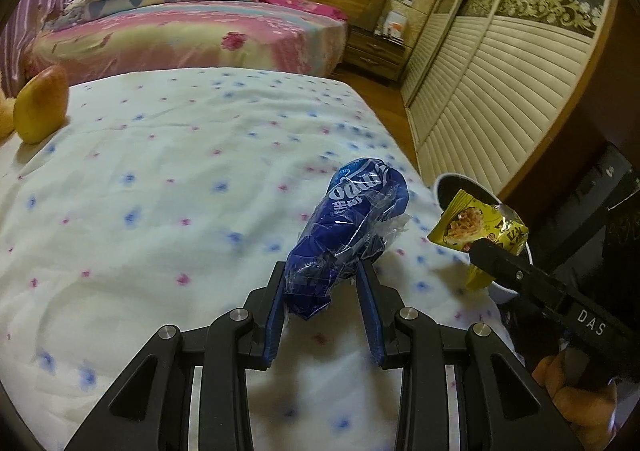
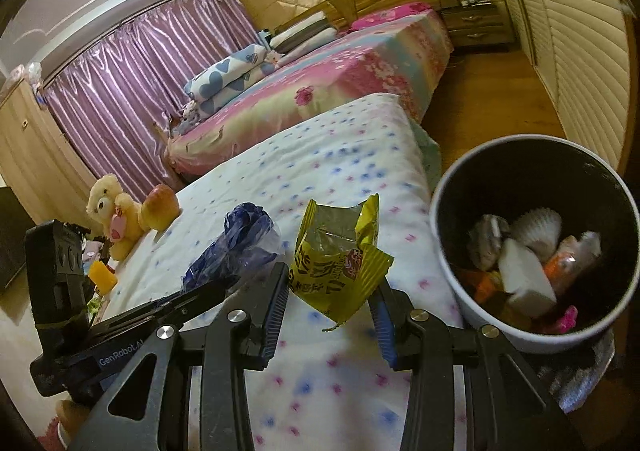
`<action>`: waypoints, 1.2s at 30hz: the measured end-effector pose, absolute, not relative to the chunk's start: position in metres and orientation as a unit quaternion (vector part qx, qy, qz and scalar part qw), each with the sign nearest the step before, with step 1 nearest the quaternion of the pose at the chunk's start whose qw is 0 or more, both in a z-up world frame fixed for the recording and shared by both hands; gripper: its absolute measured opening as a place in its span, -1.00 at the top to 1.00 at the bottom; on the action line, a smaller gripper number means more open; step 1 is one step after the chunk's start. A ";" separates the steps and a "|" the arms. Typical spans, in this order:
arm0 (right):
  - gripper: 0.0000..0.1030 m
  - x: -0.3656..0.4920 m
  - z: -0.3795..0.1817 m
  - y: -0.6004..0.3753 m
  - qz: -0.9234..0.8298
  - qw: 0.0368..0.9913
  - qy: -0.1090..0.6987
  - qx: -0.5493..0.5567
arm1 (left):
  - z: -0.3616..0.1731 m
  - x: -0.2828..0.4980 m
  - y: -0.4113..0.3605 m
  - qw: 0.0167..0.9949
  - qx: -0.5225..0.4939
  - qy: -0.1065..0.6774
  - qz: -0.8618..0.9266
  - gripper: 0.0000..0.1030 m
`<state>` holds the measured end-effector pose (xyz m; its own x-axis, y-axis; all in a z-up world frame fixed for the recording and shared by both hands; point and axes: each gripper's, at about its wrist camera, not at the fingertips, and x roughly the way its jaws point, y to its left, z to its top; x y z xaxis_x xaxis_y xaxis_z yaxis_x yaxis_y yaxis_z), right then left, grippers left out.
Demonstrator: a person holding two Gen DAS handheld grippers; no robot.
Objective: Collect trash
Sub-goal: 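Carry the blue snack bag and yellow packet over the trash bin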
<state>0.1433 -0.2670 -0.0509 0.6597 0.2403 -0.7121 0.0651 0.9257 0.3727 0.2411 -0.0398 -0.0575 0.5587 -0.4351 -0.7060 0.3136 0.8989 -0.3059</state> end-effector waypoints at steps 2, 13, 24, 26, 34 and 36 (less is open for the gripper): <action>0.22 0.138 -0.051 -0.272 0.043 0.892 0.408 0.192 | -0.058 0.240 -0.046 0.879 -0.070 0.419 -0.218 0.36; 0.22 0.123 -0.049 -0.290 0.023 0.894 0.399 0.201 | -0.057 0.236 -0.071 0.875 -0.059 0.419 -0.234 0.36; 0.22 0.112 -0.048 -0.307 0.007 0.896 0.393 0.207 | -0.056 0.236 -0.094 0.872 -0.044 0.418 -0.250 0.36; 0.22 0.110 -0.047 -0.310 0.004 0.897 0.391 0.208 | -0.056 0.237 -0.099 0.872 -0.041 0.418 -0.252 0.36; 0.22 0.103 -0.045 -0.326 -0.012 0.897 0.387 0.211 | -0.054 0.237 -0.115 0.870 -0.032 0.417 -0.262 0.36; 0.22 0.102 -0.044 -0.330 -0.017 0.898 0.386 0.212 | -0.054 0.237 -0.120 0.869 -0.028 0.416 -0.265 0.36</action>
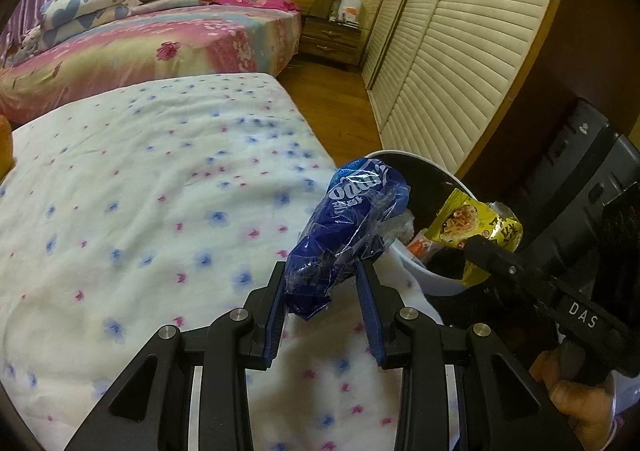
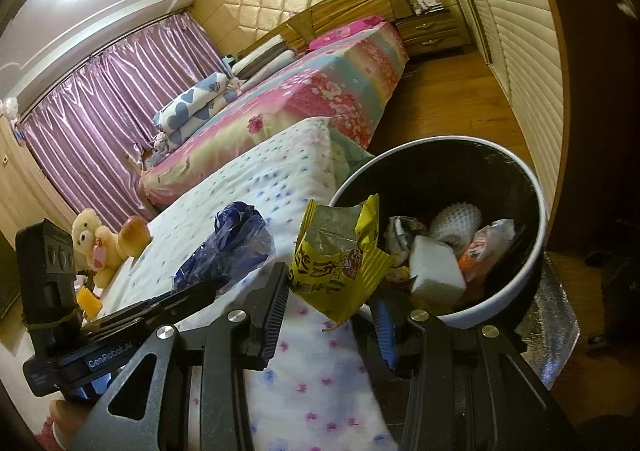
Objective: Collect trash
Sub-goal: 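Carry the blue snack bag and yellow packet over the trash bin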
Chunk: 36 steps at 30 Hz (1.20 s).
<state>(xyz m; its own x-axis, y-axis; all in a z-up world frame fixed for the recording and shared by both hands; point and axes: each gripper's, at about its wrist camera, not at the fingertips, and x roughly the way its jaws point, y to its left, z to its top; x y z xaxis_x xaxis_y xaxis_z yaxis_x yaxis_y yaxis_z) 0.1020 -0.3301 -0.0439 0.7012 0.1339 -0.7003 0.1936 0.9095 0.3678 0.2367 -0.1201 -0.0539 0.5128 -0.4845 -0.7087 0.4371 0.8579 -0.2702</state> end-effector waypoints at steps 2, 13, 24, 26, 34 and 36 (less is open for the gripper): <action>0.22 0.101 -0.044 -0.334 -0.021 0.897 0.385 0.214 | -0.053 0.236 -0.125 0.869 -0.025 0.416 -0.268 0.36; 0.22 0.096 -0.042 -0.346 -0.036 0.898 0.381 0.219 | -0.051 0.237 -0.144 0.866 -0.015 0.414 -0.279 0.36; 0.22 0.096 -0.047 -0.366 -0.053 0.896 0.382 0.219 | -0.051 0.241 -0.164 0.864 -0.002 0.413 -0.289 0.36; 0.22 0.097 -0.048 -0.369 -0.055 0.896 0.384 0.217 | -0.051 0.243 -0.167 0.864 -0.001 0.413 -0.289 0.36; 0.22 0.105 -0.049 -0.379 -0.059 0.895 0.389 0.209 | -0.049 0.250 -0.182 0.864 0.008 0.409 -0.293 0.36; 0.22 0.107 -0.050 -0.381 -0.059 0.895 0.391 0.207 | -0.049 0.252 -0.186 0.864 0.011 0.408 -0.293 0.36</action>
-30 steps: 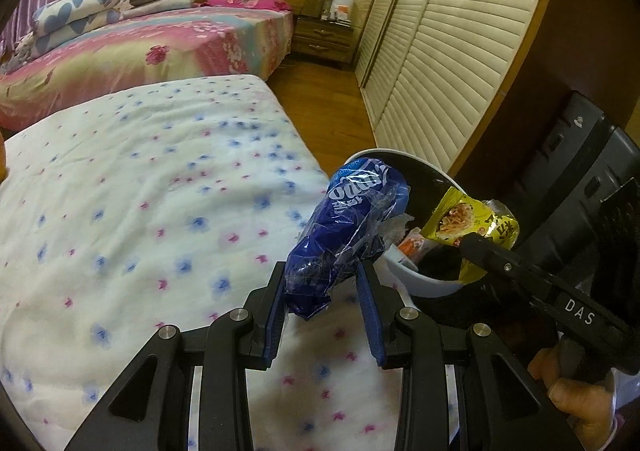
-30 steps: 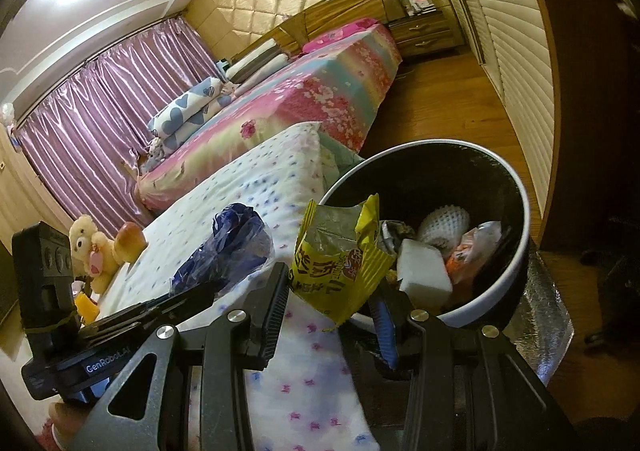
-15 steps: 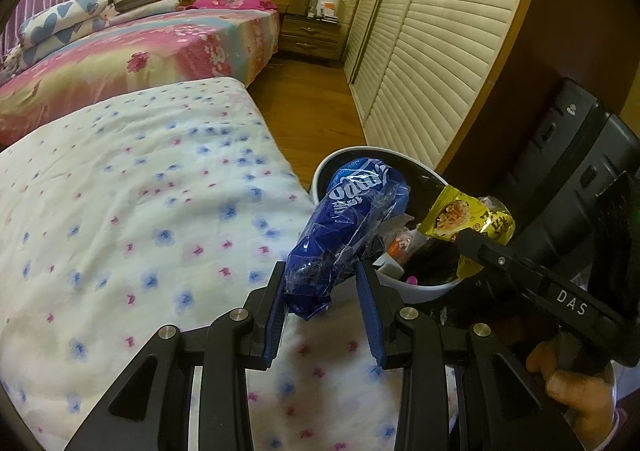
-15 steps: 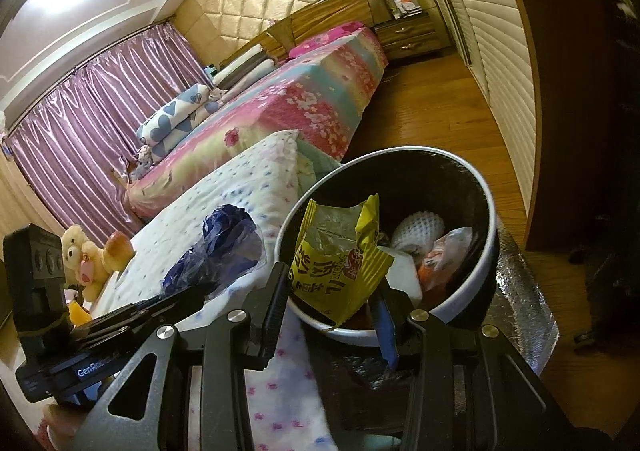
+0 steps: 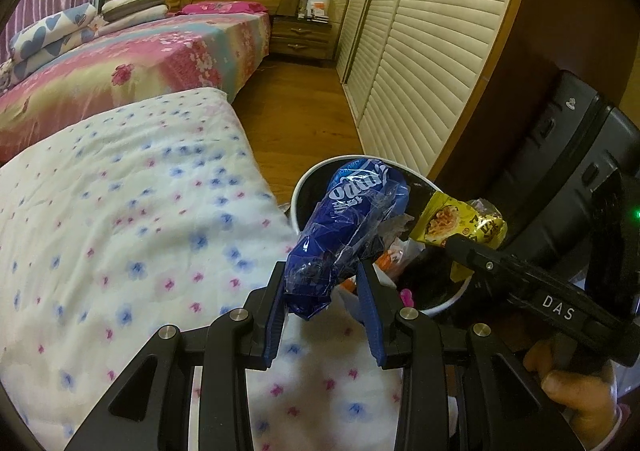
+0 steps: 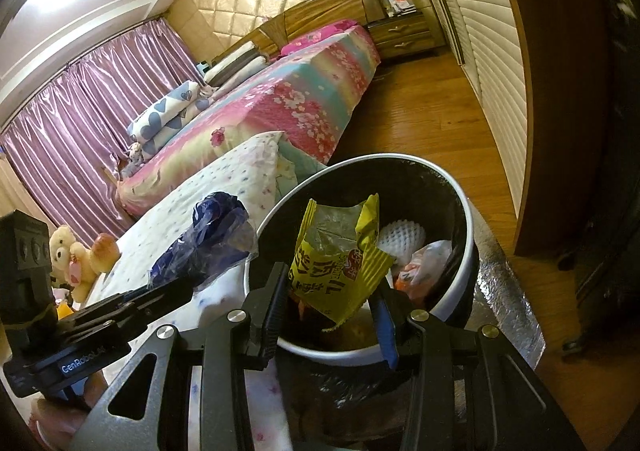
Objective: Collect trash
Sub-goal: 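Carry the blue snack bag and yellow packet over the trash bin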
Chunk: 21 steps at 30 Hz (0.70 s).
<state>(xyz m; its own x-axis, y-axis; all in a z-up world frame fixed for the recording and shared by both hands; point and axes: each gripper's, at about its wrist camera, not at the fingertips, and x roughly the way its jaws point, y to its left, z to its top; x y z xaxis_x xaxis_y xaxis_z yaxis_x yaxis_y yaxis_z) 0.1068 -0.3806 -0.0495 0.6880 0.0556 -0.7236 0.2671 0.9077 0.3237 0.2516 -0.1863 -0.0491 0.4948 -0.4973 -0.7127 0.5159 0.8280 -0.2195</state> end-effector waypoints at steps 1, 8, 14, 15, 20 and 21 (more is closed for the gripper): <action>0.22 0.109 -0.049 -0.381 -0.059 0.895 0.392 0.205 | -0.049 0.253 -0.188 0.865 0.013 0.408 -0.293 0.36; 0.22 0.117 -0.048 -0.385 -0.059 0.896 0.393 0.198 | -0.049 0.260 -0.198 0.864 0.018 0.409 -0.292 0.36; 0.22 0.124 -0.050 -0.391 -0.061 0.895 0.397 0.195 | -0.050 0.267 -0.205 0.864 0.021 0.411 -0.291 0.36; 0.22 0.125 -0.050 -0.392 -0.061 0.894 0.398 0.196 | -0.050 0.267 -0.206 0.864 0.021 0.411 -0.291 0.36; 0.22 0.128 -0.051 -0.395 -0.062 0.893 0.402 0.194 | -0.051 0.270 -0.210 0.863 0.023 0.413 -0.291 0.36; 0.22 0.128 -0.052 -0.396 -0.063 0.892 0.403 0.194 | -0.051 0.269 -0.211 0.863 0.024 0.413 -0.291 0.36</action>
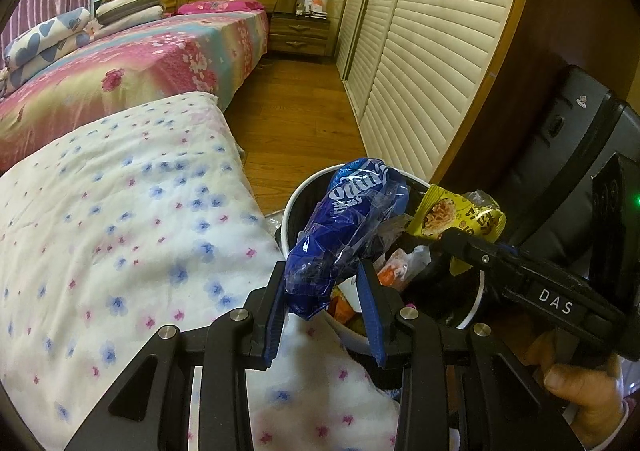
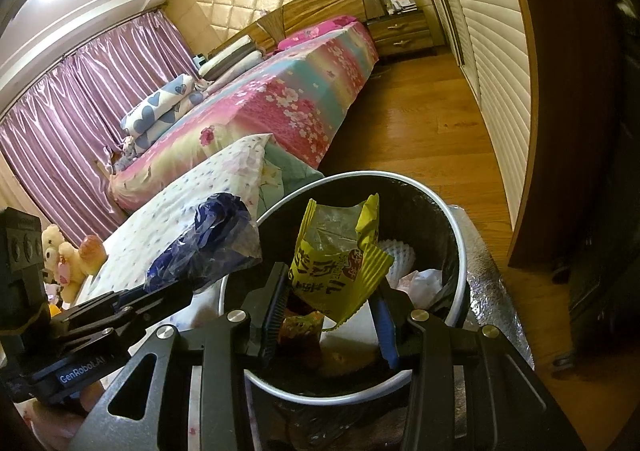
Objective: Collect trash
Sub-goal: 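Carry the blue snack bag and yellow packet over the trash bin, then open both tools to drop the blue bag and yellow packet into the bin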
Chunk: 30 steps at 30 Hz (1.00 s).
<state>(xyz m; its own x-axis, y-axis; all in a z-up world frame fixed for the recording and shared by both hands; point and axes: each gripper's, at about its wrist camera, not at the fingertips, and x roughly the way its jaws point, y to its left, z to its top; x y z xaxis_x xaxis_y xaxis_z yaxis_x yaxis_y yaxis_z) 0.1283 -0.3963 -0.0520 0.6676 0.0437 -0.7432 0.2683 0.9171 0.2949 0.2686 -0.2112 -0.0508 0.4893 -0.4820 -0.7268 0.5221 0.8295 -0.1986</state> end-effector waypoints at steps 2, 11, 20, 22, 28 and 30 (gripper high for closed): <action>0.22 0.129 -0.053 -0.398 -0.064 0.891 0.404 0.194 | -0.051 0.268 -0.213 0.862 0.025 0.413 -0.292 0.36; 0.22 0.129 -0.053 -0.400 -0.067 0.890 0.405 0.196 | -0.052 0.270 -0.218 0.861 0.027 0.415 -0.293 0.35; 0.22 0.130 -0.055 -0.401 -0.065 0.889 0.409 0.196 | -0.051 0.270 -0.221 0.860 0.028 0.417 -0.292 0.35; 0.22 0.132 -0.055 -0.402 -0.066 0.888 0.410 0.196 | -0.051 0.270 -0.222 0.860 0.027 0.418 -0.292 0.35; 0.16 0.132 -0.055 -0.403 -0.066 0.887 0.412 0.196 | -0.049 0.270 -0.224 0.859 0.027 0.419 -0.294 0.29; 0.15 0.132 -0.055 -0.403 -0.066 0.887 0.413 0.195 | -0.047 0.270 -0.224 0.860 0.026 0.416 -0.294 0.18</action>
<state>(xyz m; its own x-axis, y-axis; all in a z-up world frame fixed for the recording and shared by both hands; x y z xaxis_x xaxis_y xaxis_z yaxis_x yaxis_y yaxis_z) 0.1324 -0.4031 -0.0551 0.6494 0.0439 -0.7592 0.2781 0.9155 0.2908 0.2697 -0.2238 -0.0470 0.4815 -0.4839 -0.7307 0.5273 0.8259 -0.1995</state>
